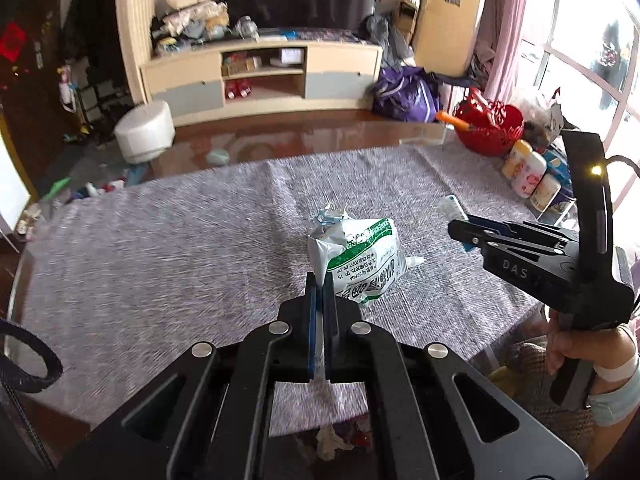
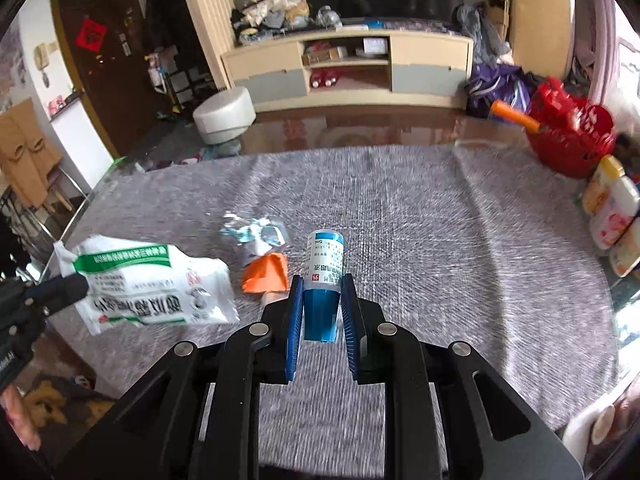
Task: Collect trash
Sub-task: 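Carry the bottle and packet to the black bin and open both tools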
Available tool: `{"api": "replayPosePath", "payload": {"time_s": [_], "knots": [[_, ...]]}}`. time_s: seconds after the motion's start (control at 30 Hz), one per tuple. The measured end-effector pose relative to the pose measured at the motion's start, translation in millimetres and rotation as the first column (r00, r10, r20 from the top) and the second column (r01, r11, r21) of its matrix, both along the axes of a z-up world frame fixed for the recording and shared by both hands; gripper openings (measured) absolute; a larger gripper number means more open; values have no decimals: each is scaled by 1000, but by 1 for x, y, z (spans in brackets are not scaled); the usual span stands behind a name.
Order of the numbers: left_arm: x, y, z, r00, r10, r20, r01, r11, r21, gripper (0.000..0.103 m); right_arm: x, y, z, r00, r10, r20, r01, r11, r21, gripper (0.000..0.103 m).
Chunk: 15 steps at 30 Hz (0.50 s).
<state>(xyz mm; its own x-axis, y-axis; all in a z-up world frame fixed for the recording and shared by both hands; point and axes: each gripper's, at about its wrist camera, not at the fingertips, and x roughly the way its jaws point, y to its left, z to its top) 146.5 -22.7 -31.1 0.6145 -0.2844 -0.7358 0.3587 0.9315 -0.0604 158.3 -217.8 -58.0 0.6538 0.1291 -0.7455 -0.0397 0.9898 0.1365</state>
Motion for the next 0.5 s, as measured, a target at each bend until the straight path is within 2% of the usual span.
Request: {"api": "replayPosePath", "payload": {"time_s": [0.23,0.37,0.5], "knots": [[-57,12,21,999,19,50,-20,1000,15,1,-60,5,25,998,44,44,-45,999,19,20],[-91,17,14,999,19,39,-20,1000,21,1,-91,6,25,997,68,42,-70,997,39,20],[-117,20,-5,1000,14,7,-14,999,30,1,-117,7,10,997,80,15,-81,996,49,20]]}}
